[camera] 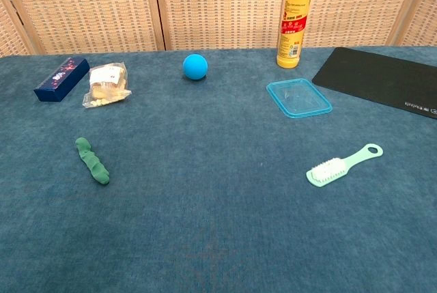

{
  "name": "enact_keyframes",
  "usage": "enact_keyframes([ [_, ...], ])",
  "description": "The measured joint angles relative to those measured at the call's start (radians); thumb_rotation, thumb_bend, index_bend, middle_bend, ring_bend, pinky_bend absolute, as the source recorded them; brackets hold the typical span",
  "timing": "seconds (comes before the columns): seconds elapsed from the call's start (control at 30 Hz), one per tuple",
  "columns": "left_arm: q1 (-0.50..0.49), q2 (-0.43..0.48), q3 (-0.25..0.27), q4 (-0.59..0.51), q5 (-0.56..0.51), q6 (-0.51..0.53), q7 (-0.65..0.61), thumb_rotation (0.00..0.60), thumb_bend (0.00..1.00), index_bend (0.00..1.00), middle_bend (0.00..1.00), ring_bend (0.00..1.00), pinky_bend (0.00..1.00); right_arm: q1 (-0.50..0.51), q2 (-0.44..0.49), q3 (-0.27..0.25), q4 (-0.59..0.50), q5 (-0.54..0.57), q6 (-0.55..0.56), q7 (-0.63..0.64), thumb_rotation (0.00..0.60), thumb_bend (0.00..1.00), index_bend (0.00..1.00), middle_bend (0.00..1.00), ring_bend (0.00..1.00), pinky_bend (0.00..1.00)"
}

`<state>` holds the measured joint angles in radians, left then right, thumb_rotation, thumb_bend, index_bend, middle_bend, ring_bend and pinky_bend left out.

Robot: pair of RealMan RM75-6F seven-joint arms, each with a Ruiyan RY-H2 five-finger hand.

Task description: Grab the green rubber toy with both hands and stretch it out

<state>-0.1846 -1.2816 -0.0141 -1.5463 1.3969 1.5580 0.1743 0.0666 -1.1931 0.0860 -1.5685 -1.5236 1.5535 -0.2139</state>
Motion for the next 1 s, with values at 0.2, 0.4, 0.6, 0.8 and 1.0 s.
enact_keyframes([
  [0.2,-0.004,-0.001,-0.004,0.005,0.006,-0.029,0.006,0.600,0.00,0.00,0.00,0.00,0.00,-0.003,0.005,-0.004,-0.010,-0.004,0.003,-0.002,0.600,0.00,0.00,0.00,0.00,0.00],
  [0.4,-0.049,-0.011,-0.013,0.035,0.017,-0.106,0.019,0.600,0.00,0.07,0.00,0.00,0.00,-0.003,0.006,-0.006,-0.015,-0.006,0.000,-0.007,0.600,0.00,0.00,0.00,0.00,0.00],
  [0.6,-0.158,-0.052,-0.026,0.126,0.029,-0.278,0.064,0.600,0.12,0.27,0.00,0.00,0.00,-0.001,0.001,-0.003,-0.017,0.005,-0.007,-0.022,0.600,0.00,0.00,0.00,0.00,0.00],
  [0.8,-0.291,-0.137,-0.042,0.283,0.051,-0.453,0.076,0.600,0.25,0.33,0.00,0.00,0.00,0.003,-0.008,-0.001,-0.017,0.015,-0.017,-0.046,0.600,0.00,0.00,0.00,0.00,0.00],
  [1.0,-0.381,-0.231,-0.055,0.398,0.056,-0.562,0.089,0.600,0.28,0.36,0.00,0.00,0.00,0.009,-0.014,0.005,-0.008,0.038,-0.034,-0.051,0.600,0.00,0.00,0.00,0.00,0.00],
])
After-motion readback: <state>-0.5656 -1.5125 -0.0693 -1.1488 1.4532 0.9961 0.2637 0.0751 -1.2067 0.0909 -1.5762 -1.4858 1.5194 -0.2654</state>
